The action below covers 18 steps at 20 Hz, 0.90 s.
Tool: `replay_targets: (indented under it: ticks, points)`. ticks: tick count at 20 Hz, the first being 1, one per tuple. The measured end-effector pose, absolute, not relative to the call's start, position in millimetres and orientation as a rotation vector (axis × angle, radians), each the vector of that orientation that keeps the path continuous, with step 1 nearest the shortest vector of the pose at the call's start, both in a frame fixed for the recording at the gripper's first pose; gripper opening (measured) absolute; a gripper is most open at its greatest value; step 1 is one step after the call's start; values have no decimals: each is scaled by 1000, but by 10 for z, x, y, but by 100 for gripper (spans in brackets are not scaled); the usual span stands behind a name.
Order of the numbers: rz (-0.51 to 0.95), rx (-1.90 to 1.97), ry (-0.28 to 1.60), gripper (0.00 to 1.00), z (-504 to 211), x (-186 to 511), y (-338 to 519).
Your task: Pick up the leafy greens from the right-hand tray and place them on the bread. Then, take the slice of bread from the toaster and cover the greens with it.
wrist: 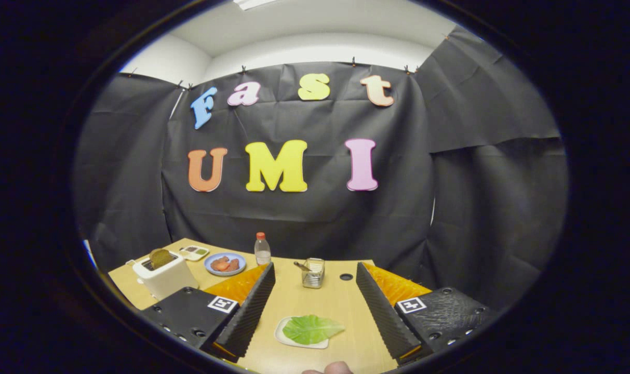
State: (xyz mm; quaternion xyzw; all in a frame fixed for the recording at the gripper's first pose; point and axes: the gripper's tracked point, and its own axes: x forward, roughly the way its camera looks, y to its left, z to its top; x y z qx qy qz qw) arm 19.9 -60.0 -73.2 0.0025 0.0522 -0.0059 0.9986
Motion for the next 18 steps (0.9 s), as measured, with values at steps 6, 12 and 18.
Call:
replay_targets:
  ticks: [6, 12, 18]
  points:
    - [-2, 61, 237, 95, -1525, 415, -829]
    - [7, 73, 372, 95, -2437, 878, -984]
    - [16, 98, 504, 96, -3241, 1313, -1051]
